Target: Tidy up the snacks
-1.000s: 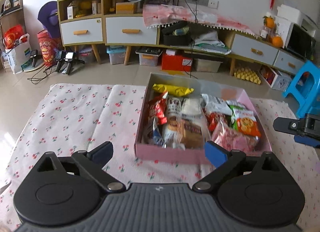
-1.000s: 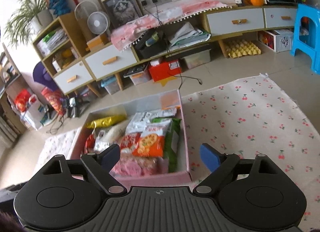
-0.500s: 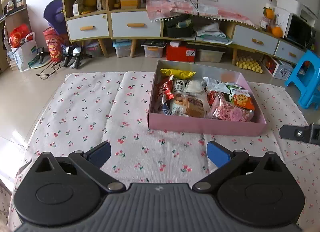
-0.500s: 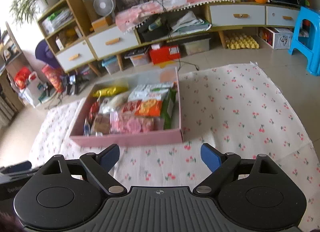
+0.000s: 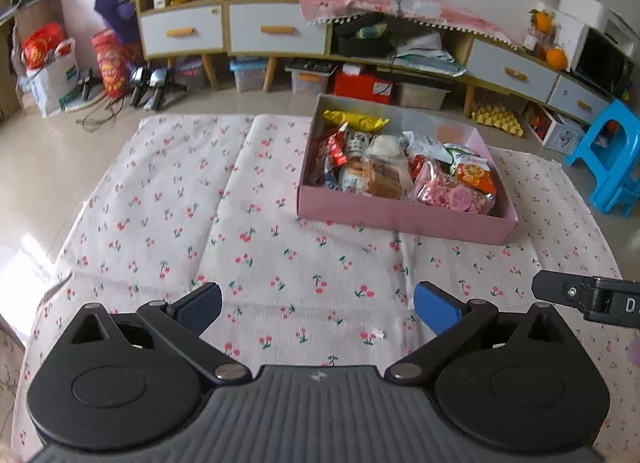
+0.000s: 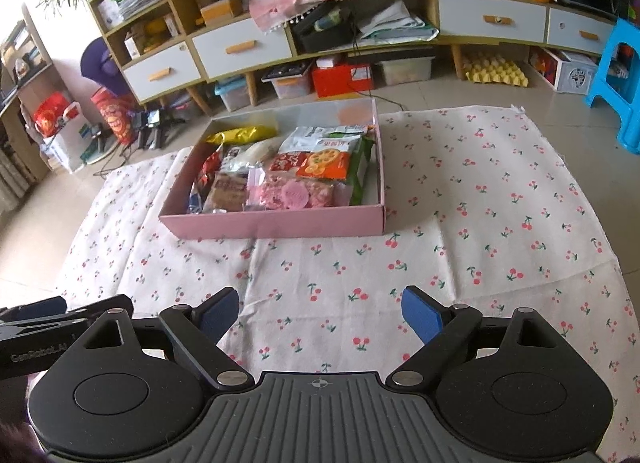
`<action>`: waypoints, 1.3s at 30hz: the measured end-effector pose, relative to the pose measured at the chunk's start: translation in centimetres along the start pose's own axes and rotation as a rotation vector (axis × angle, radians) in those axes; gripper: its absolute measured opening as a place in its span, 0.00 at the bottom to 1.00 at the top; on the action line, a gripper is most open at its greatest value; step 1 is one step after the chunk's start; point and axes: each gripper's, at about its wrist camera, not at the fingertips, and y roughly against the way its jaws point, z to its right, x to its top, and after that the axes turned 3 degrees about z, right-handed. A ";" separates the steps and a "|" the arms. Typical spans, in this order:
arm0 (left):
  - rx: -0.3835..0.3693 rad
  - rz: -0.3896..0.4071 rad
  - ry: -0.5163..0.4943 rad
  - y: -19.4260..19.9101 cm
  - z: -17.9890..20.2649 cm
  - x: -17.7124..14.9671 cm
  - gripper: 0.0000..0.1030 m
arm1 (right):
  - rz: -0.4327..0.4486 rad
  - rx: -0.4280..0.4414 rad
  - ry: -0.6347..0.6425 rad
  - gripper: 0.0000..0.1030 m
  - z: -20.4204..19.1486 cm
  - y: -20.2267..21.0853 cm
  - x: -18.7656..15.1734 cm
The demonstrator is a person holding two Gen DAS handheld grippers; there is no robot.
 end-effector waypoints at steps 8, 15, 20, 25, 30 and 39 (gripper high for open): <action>0.026 -0.022 -0.007 0.2 0.0 -0.3 0.99 | -0.007 -0.025 0.064 0.93 -1.9 0.1 -0.6; 0.033 -0.021 -0.038 0.5 0.5 -0.5 0.99 | -0.004 -0.050 0.098 0.94 -2.4 0.0 -1.0; 0.041 -0.026 -0.048 0.4 0.8 -0.5 0.99 | -0.012 -0.062 0.091 0.94 -2.2 -0.2 -1.0; 0.041 -0.023 -0.062 0.5 1.1 -0.5 0.99 | -0.006 -0.070 0.111 0.94 -2.3 -0.1 -1.1; 0.040 -0.027 -0.059 0.5 1.2 -0.5 0.99 | -0.006 -0.070 0.111 0.94 -2.3 -0.2 -1.0; 0.040 -0.039 -0.063 0.4 1.4 -0.7 0.99 | -0.014 -0.068 0.106 0.94 -2.2 -0.2 -1.0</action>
